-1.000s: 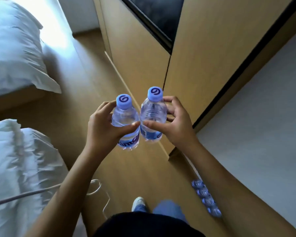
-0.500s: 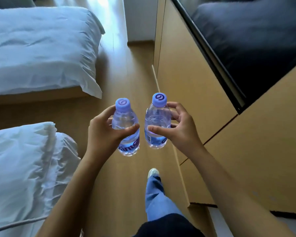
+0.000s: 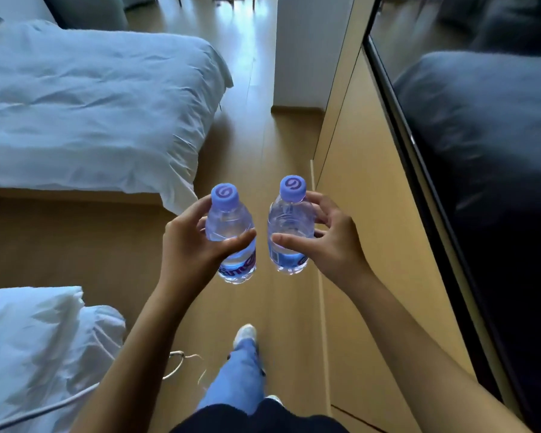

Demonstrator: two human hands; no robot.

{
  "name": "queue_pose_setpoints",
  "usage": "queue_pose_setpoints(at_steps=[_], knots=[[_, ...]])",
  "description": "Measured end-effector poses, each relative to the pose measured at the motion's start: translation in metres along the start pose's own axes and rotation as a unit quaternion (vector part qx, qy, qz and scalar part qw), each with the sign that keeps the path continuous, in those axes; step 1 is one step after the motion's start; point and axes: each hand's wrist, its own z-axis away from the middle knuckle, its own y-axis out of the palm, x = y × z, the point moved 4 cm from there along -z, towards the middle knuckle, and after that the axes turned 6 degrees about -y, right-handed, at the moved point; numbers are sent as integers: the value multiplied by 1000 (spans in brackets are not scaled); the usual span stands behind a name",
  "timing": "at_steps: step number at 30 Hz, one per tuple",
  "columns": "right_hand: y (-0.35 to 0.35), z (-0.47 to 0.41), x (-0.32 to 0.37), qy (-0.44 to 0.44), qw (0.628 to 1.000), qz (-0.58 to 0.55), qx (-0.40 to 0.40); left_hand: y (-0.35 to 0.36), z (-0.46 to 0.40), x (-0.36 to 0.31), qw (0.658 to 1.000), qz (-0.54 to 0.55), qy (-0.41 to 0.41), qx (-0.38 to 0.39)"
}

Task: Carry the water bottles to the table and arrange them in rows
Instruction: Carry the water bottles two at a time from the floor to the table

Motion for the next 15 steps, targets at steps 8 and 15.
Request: queue_pose_setpoints(at_steps=[8, 15], knots=[[8, -199, -41, 0, 1000, 7, -8, 33, -200, 42, 1000, 18, -15, -2], [6, -368, -57, 9, 1000, 4, -23, 59, -378, 51, 999, -31, -23, 17]])
